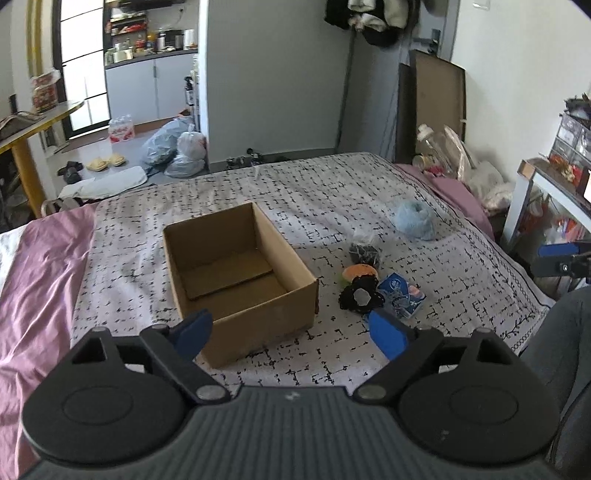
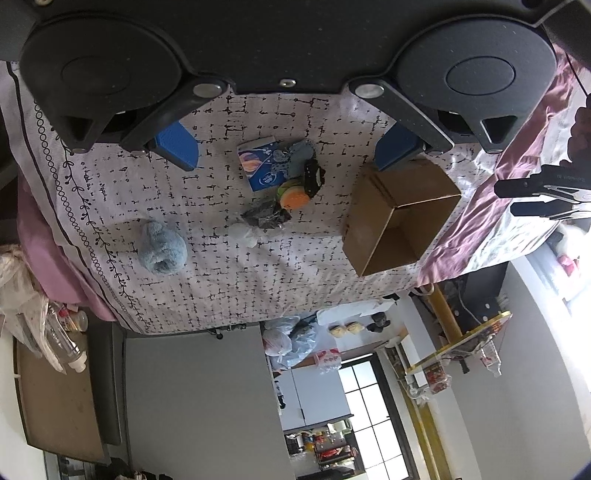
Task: Organize soft objects
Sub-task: 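Reach the left tool to the black plush toy while the right tool approaches the tissue pack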
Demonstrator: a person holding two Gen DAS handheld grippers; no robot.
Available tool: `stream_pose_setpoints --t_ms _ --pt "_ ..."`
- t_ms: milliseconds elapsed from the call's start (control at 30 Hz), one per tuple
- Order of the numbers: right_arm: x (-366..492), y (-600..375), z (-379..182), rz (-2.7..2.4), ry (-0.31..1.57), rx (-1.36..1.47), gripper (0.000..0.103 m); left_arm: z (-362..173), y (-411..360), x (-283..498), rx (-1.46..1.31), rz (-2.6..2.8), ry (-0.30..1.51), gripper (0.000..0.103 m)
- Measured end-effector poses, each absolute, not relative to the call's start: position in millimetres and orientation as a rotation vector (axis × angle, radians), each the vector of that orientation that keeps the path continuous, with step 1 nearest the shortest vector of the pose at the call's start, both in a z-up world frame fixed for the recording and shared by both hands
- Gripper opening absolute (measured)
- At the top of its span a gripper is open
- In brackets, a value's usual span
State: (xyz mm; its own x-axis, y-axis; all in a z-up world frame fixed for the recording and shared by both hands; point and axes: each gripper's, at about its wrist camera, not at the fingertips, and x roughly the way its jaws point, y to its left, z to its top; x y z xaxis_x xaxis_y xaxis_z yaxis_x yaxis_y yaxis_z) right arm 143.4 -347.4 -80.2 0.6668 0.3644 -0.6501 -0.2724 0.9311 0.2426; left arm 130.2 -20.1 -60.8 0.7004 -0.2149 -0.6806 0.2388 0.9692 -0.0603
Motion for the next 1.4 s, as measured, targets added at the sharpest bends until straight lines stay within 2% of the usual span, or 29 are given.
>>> stream_pose_setpoints --t_ms 167,367,533,600,733,1033,1400 --pt "155.0 -348.6 -88.2 0.339 0.77 0.153 0.102 -70.6 -31.5 143.8 0.038 -0.301 0.753 0.086" --pt "169.8 -345.1 -103.2 0.326 0.809 0.175 0.095 -86.2 -46.4 159.7 0.055 -0.352 0.764 0.081" --pt "182.4 -340.0 -116.6 0.324 0.849 0.192 0.083 -97.0 -56.6 171.9 0.057 -0.378 0.757 0.072" --pt "188.2 -339.0 -122.3 0.318 0.866 0.205 0.074 -100.0 -60.8 175.1 0.052 -0.397 0.747 0.07" --pt "199.6 -338.5 -134.1 0.302 0.9 0.248 0.067 -108.1 -73.7 182.9 0.066 -0.43 0.745 0.065" --pt "221.5 -336.2 -145.3 0.259 0.908 0.243 0.066 -124.5 -98.5 207.6 0.047 -0.468 0.755 0.064" --pt "233.8 -321.4 -178.9 0.24 1.025 0.122 0.067 -141.9 -132.7 231.2 0.087 -0.514 0.77 0.064"
